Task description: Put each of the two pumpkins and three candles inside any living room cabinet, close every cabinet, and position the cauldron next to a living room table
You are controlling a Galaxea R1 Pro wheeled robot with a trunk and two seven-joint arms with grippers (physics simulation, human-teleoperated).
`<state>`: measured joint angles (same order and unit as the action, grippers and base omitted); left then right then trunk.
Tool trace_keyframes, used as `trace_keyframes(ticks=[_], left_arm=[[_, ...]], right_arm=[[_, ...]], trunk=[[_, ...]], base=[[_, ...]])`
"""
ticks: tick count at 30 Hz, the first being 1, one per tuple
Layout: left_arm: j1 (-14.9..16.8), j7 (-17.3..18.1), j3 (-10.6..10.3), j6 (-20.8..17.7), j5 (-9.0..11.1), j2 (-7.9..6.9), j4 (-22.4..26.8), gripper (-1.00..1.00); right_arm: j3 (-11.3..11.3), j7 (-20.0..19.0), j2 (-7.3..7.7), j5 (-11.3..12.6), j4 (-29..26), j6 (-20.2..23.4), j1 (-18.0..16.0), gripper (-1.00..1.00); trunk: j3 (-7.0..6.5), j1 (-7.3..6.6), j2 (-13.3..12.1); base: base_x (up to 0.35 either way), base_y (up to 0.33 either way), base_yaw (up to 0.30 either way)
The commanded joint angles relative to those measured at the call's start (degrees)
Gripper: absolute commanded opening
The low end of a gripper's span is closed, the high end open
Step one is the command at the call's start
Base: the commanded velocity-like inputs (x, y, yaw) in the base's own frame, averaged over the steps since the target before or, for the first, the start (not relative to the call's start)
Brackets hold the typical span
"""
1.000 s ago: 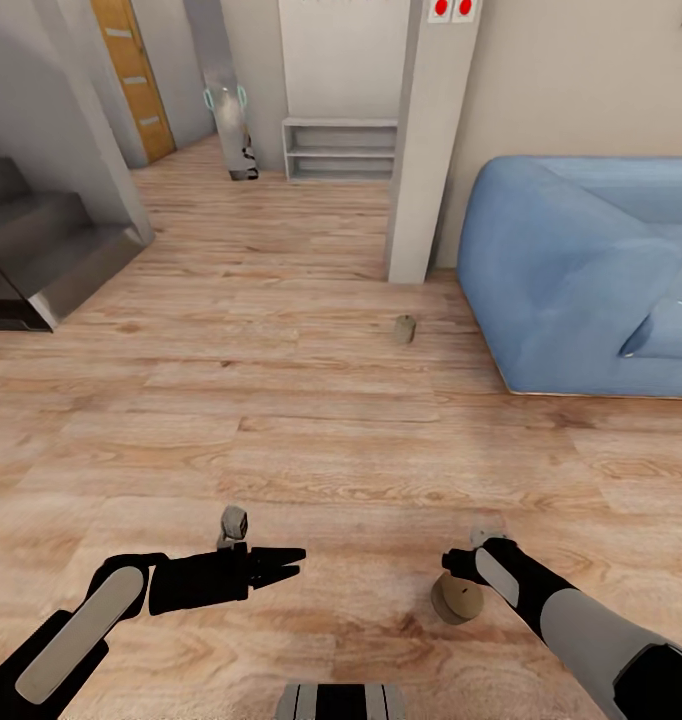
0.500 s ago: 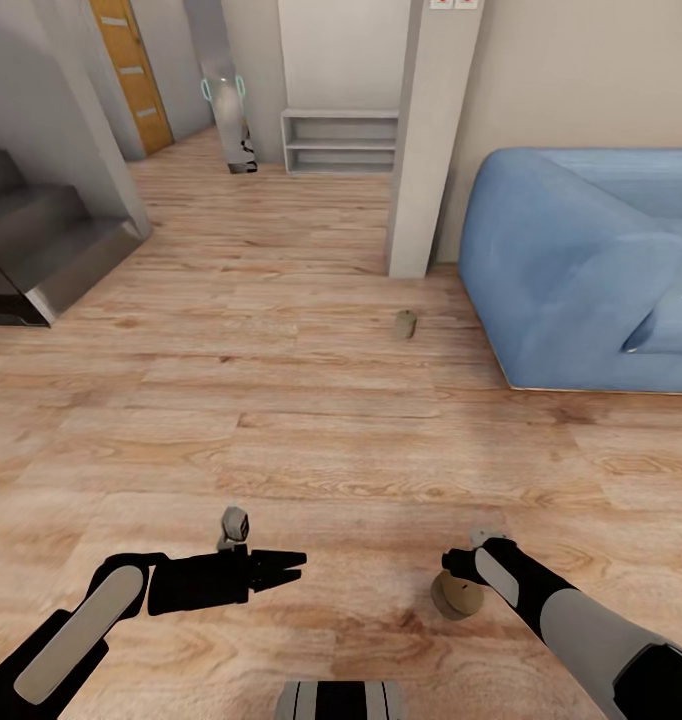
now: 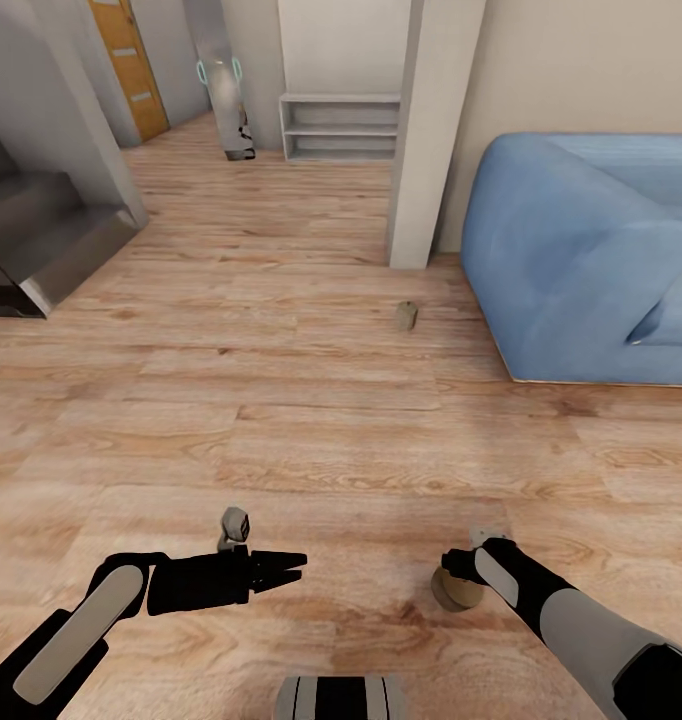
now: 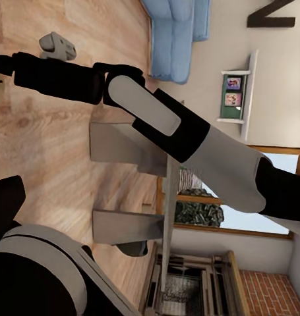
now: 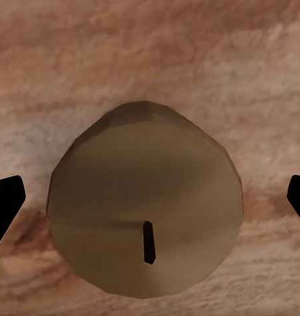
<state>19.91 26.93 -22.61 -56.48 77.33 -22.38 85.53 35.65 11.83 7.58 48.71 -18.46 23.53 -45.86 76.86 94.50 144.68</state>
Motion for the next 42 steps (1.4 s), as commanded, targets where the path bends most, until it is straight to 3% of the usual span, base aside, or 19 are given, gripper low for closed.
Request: trace_keyframes(ticks=[1,4,28,42], left_arm=[[0.05,0.29,-0.06,-0.05,-0.16,-0.04,-0.02,1.0],[0.05,0.3,-0.06,-0.05,-0.15,-0.04,-0.02,1.0],[0.05,0.23,-0.11,-0.04,-0.16,-0.04,-0.01,1.0],[0.05,0.23,-0.11,-0.04,-0.16,-0.04,-0.01,1.0]], right_arm=[[0.47,0.47,0.07,0.6,-0.18,0.2,-0.02,1.0],[0.47,0.47,0.07,0.6,-0.18,0.2,-0.02,1.0],[0.56,0.35,0.01,0.56,-0.18,-0.76,-0.02,1.0],[0.56,-1.98,0.0,0.51,0.47,-0.68,0.0,1.0]], trunk=[[0.26,0.02,0.03],[0.93,0.09,0.07],[0.93,0.09,0.07],[0.93,0.09,0.07]], base=[[0.0,0.0,0.0],[0.0,0.0,0.0],[0.0,0.0,0.0],[0.0,0.0,0.0]])
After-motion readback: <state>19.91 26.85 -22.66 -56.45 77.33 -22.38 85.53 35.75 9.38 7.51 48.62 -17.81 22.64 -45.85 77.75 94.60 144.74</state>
